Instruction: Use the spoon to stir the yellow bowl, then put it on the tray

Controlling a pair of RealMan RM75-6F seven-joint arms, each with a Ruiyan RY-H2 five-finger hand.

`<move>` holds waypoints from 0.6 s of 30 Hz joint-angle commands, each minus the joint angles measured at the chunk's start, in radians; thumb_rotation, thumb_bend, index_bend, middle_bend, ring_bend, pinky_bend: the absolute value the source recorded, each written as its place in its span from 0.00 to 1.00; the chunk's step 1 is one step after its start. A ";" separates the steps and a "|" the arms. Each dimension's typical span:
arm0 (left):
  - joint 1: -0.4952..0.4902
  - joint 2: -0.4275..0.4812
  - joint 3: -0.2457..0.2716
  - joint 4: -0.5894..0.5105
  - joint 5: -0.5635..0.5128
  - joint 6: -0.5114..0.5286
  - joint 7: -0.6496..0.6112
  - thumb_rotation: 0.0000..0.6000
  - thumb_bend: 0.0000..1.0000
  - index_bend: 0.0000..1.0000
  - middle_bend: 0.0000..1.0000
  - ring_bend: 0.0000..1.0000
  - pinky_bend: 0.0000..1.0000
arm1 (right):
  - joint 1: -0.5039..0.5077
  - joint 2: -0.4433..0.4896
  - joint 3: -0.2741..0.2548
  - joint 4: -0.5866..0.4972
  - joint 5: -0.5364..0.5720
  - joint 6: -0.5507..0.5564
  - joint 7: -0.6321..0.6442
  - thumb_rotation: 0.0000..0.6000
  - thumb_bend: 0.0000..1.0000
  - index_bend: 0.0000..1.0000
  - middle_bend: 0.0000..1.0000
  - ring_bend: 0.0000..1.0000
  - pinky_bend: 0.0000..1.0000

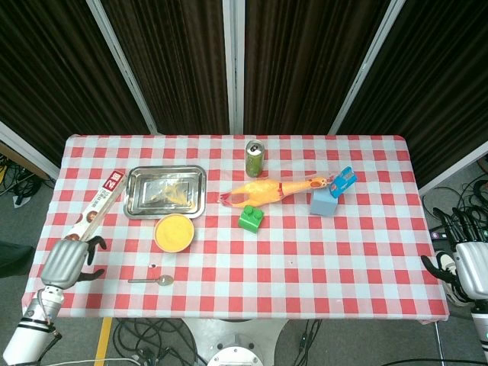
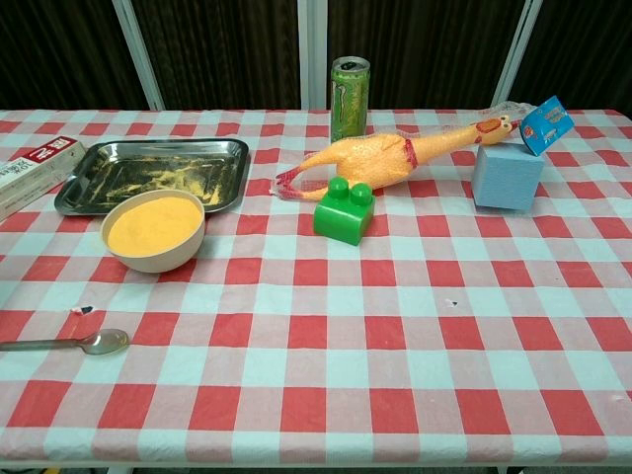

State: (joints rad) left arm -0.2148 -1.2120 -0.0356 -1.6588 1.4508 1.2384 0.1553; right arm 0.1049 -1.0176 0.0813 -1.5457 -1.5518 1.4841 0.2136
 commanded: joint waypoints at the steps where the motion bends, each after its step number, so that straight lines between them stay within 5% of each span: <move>1: -0.030 -0.055 0.017 0.039 -0.005 -0.049 0.000 1.00 0.15 0.52 0.84 0.81 0.95 | 0.004 0.001 0.001 -0.002 0.007 -0.008 -0.005 1.00 0.20 0.00 0.16 0.00 0.07; 18: -0.050 -0.225 0.062 0.135 -0.046 -0.122 0.044 1.00 0.18 0.56 0.86 0.84 0.95 | 0.007 0.001 -0.005 -0.014 0.024 -0.025 -0.016 1.00 0.20 0.00 0.16 0.00 0.07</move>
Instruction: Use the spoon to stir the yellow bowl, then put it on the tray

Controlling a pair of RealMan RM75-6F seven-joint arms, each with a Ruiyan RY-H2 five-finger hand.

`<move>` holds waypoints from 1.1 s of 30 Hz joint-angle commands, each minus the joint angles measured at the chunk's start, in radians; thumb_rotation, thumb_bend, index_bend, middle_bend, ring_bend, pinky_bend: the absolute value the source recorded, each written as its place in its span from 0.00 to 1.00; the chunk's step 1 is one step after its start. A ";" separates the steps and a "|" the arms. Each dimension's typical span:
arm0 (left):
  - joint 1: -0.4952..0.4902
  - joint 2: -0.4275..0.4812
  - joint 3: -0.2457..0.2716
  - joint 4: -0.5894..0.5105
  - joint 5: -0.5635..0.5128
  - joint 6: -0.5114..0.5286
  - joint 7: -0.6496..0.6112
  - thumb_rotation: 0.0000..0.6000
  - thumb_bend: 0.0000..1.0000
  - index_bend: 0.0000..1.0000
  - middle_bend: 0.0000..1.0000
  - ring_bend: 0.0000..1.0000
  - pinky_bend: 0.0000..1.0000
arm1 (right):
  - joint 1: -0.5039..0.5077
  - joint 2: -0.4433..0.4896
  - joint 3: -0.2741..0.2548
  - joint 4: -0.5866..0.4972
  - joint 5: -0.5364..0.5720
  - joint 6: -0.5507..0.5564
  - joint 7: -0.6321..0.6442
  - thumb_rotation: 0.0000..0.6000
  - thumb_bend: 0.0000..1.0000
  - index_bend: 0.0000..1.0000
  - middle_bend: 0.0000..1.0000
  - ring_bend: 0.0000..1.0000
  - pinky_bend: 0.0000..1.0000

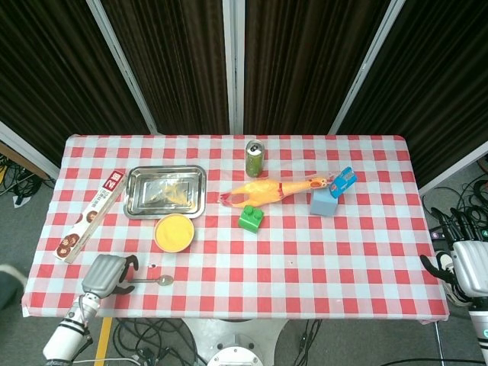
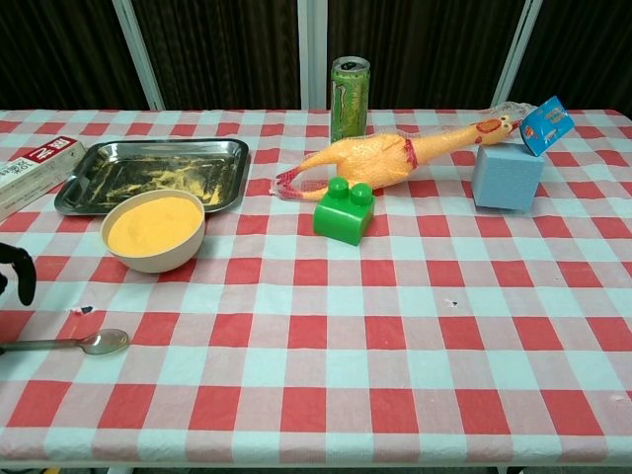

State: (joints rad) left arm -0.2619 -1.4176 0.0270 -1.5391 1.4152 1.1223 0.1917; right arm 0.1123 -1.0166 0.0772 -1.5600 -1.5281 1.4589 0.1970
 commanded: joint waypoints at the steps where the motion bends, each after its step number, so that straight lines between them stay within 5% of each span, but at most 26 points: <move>1: -0.004 -0.030 -0.001 0.023 -0.016 -0.008 0.010 1.00 0.20 0.56 0.86 0.84 0.95 | -0.001 0.000 -0.001 0.000 0.000 0.001 0.002 1.00 0.20 0.00 0.16 0.00 0.07; 33: -0.045 -0.058 0.001 -0.005 -0.162 -0.092 0.105 1.00 0.37 0.59 0.88 0.85 0.95 | -0.005 -0.001 -0.003 0.014 0.018 -0.008 0.018 1.00 0.20 0.00 0.17 0.00 0.07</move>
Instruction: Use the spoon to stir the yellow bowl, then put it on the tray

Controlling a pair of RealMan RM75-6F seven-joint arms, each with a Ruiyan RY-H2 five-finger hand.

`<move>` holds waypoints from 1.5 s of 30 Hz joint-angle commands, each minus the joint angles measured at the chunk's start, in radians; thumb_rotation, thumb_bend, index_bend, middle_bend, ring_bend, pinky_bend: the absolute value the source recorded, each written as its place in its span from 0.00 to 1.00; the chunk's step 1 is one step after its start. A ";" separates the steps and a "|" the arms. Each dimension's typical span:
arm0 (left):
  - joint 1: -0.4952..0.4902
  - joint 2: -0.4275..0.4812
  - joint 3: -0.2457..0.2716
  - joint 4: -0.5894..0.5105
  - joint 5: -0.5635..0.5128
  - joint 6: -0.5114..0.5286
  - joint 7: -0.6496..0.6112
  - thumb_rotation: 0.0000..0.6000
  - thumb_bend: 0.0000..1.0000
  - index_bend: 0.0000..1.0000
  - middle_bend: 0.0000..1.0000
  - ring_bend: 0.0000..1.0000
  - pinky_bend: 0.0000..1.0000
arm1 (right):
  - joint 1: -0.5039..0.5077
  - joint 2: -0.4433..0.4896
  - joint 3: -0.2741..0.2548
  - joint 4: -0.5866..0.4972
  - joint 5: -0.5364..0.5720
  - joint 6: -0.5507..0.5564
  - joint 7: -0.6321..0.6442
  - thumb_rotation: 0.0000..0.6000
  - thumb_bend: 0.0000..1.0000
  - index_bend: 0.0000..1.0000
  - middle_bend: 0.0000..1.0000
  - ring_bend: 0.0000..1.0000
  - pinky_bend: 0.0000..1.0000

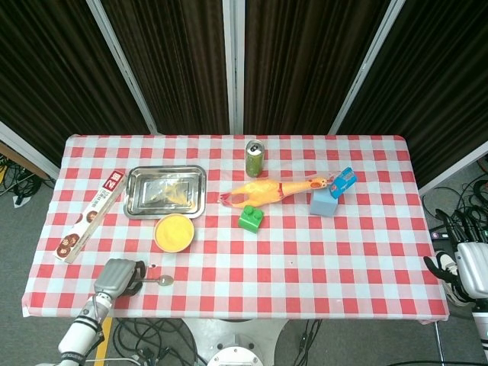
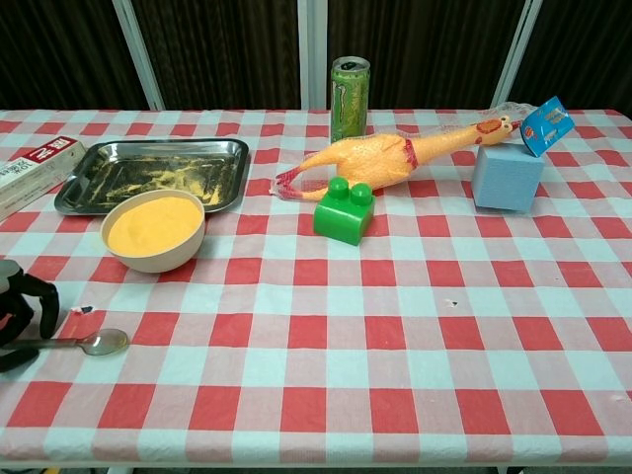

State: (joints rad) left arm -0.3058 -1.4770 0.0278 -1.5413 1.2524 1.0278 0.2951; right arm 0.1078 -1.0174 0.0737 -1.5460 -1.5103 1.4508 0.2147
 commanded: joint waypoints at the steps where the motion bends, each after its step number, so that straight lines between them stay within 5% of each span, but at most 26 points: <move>1: 0.000 0.001 -0.001 -0.004 0.006 0.012 -0.002 1.00 0.37 0.60 0.88 0.85 0.95 | 0.000 0.000 0.000 0.001 0.001 0.000 0.001 1.00 0.20 0.00 0.17 0.00 0.07; 10: -0.017 0.056 -0.021 -0.046 0.047 0.048 -0.013 1.00 0.37 0.61 0.88 0.85 0.95 | -0.003 0.004 0.003 0.002 0.000 0.009 0.003 1.00 0.20 0.00 0.17 0.00 0.07; 25: -0.252 0.153 -0.214 -0.067 -0.152 -0.148 0.044 1.00 0.38 0.61 0.88 0.85 0.95 | -0.010 0.019 0.007 -0.003 0.002 0.025 0.000 1.00 0.20 0.00 0.17 0.00 0.07; 45: -0.386 0.144 -0.150 -0.063 -0.403 -0.159 0.264 1.00 0.38 0.49 0.87 0.85 0.95 | -0.010 0.015 0.008 0.008 0.014 0.010 0.008 1.00 0.19 0.00 0.18 0.00 0.07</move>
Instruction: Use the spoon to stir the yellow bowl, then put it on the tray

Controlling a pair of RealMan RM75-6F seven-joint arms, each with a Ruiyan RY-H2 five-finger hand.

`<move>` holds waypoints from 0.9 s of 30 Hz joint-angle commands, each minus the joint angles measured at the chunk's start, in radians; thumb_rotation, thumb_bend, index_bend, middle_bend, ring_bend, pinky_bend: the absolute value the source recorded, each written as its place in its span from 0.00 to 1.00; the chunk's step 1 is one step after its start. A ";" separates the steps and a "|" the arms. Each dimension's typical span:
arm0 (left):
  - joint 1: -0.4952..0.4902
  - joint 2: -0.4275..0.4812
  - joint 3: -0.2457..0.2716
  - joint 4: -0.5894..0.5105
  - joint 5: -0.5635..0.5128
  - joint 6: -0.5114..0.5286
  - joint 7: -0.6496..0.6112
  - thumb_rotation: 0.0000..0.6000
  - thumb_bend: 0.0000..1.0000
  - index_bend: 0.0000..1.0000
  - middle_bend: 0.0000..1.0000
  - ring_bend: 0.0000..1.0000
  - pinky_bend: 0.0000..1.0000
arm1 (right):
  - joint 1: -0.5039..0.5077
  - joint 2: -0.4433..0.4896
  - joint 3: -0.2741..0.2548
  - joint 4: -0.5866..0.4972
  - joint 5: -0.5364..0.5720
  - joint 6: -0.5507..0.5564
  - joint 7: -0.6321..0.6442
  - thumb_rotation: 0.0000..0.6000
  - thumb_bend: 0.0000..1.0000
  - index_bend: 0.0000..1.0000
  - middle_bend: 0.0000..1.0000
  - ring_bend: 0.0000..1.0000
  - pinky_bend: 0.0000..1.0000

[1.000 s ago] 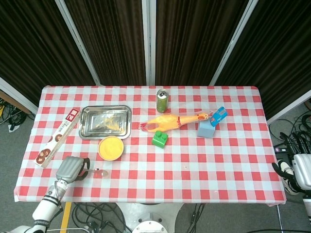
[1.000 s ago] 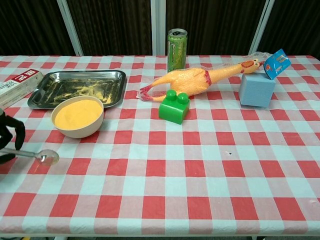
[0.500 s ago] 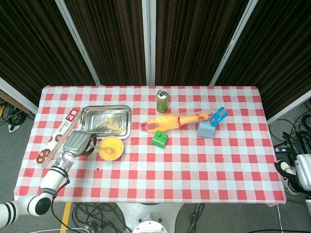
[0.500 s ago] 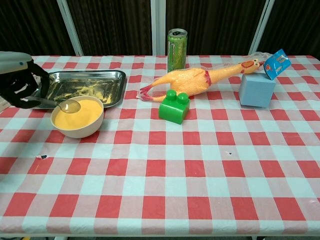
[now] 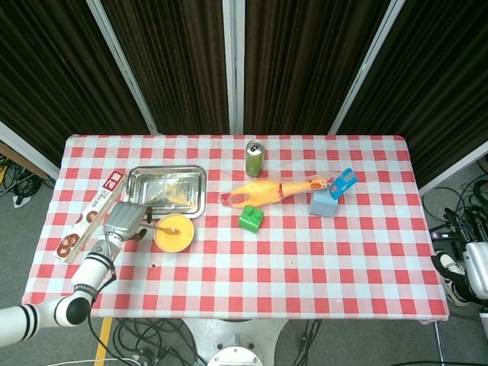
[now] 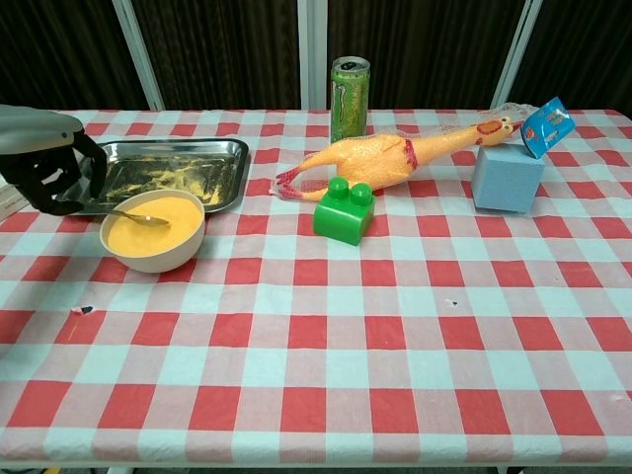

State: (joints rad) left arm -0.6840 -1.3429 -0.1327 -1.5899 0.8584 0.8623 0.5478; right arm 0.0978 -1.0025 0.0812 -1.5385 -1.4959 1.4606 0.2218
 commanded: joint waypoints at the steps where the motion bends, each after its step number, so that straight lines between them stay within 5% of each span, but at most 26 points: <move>1: -0.010 0.015 0.014 -0.022 -0.008 0.014 0.016 1.00 0.38 0.48 0.87 0.85 0.95 | 0.000 0.000 0.001 0.001 -0.001 0.001 0.002 1.00 0.19 0.00 0.18 0.00 0.07; 27: -0.033 -0.065 0.056 0.063 0.040 0.053 -0.019 1.00 0.34 0.55 0.88 0.86 0.95 | 0.001 0.015 0.014 0.007 0.010 0.003 0.010 1.00 0.19 0.00 0.18 0.00 0.07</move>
State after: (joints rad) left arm -0.7168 -1.4053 -0.0768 -1.5302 0.8982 0.9159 0.5314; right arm 0.0992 -0.9875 0.0950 -1.5316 -1.4855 1.4639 0.2315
